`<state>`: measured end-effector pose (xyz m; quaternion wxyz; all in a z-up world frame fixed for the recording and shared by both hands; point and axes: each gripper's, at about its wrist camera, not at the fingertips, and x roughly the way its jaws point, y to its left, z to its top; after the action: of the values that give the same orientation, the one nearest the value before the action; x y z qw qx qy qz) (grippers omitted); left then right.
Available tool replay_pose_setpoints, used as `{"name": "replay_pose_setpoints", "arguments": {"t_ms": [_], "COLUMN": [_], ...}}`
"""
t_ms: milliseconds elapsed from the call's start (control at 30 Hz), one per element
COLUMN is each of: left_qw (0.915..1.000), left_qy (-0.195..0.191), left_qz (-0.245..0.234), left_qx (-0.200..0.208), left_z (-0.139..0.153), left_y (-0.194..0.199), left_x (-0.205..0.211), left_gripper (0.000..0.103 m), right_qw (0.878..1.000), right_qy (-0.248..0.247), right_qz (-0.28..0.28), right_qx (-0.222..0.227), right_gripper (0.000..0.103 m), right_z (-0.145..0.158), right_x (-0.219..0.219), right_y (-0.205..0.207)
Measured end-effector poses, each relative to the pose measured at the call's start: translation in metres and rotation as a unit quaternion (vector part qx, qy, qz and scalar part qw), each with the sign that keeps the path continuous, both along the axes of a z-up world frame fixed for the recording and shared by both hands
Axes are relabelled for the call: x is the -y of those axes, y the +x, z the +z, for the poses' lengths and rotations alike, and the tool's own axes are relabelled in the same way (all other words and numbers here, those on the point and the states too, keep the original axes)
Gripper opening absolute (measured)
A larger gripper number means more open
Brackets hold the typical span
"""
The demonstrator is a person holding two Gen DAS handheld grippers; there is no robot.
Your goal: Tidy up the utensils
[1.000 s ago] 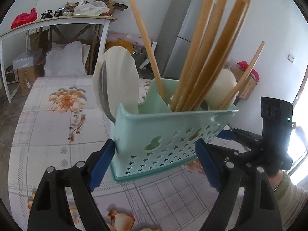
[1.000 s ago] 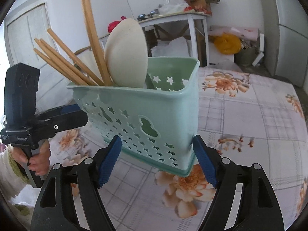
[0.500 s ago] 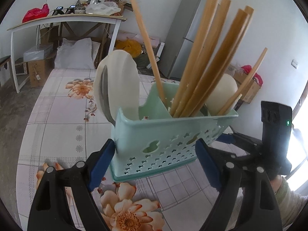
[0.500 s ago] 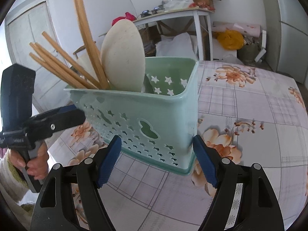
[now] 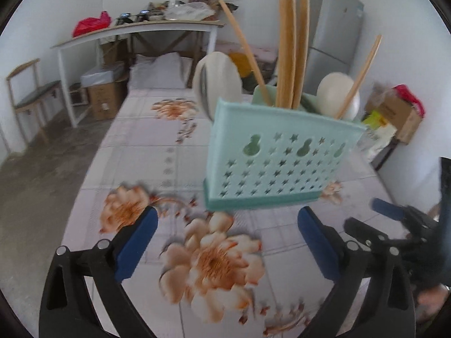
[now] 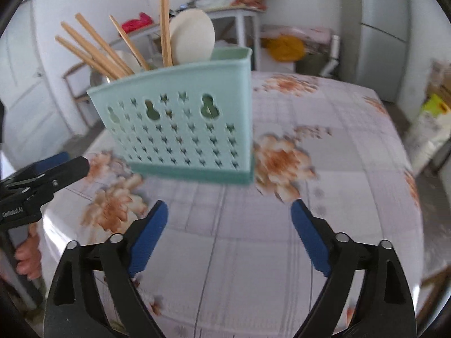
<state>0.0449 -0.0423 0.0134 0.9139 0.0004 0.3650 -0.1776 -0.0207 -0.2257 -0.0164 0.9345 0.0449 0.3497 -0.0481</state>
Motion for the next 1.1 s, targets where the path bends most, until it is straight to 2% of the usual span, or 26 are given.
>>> {"name": "replay_pose_setpoints", "arguments": {"t_ms": [67, 200, 333, 600, 833, 1100], "left_qw": [0.9997, 0.9967, 0.9950, 0.9873, 0.9852, 0.9843], "left_qy": [0.021, 0.063, 0.077, 0.135, 0.133, 0.133], "left_qz": [0.012, 0.042, 0.046, 0.077, 0.102, 0.115], "left_qx": [0.007, 0.029, 0.043, 0.036, 0.035, 0.013], "left_z": [0.001, 0.006, 0.012, 0.014, 0.015, 0.008], "left_y": [-0.006, -0.015, -0.021, -0.016, -0.013, -0.004], "left_x": [0.003, 0.008, 0.010, 0.009, -0.001, -0.011], "left_gripper": [0.097, 0.097, 0.097, 0.097, 0.097, 0.097], "right_qw": [1.000, 0.998, 0.995, 0.992, 0.990, 0.985], "right_qy": [-0.003, -0.023, -0.065, -0.073, -0.091, -0.100], "right_qz": [-0.021, -0.051, -0.077, -0.097, -0.111, -0.141], "right_qx": [-0.002, -0.001, 0.004, 0.018, 0.012, 0.011], "right_gripper": [0.095, 0.095, 0.095, 0.095, 0.095, 0.095], "right_z": [0.003, 0.010, 0.018, 0.026, 0.026, 0.029], "right_x": [-0.005, -0.011, -0.014, -0.012, -0.009, 0.007], "right_y": [-0.004, -0.013, -0.016, -0.022, -0.018, -0.014]}}
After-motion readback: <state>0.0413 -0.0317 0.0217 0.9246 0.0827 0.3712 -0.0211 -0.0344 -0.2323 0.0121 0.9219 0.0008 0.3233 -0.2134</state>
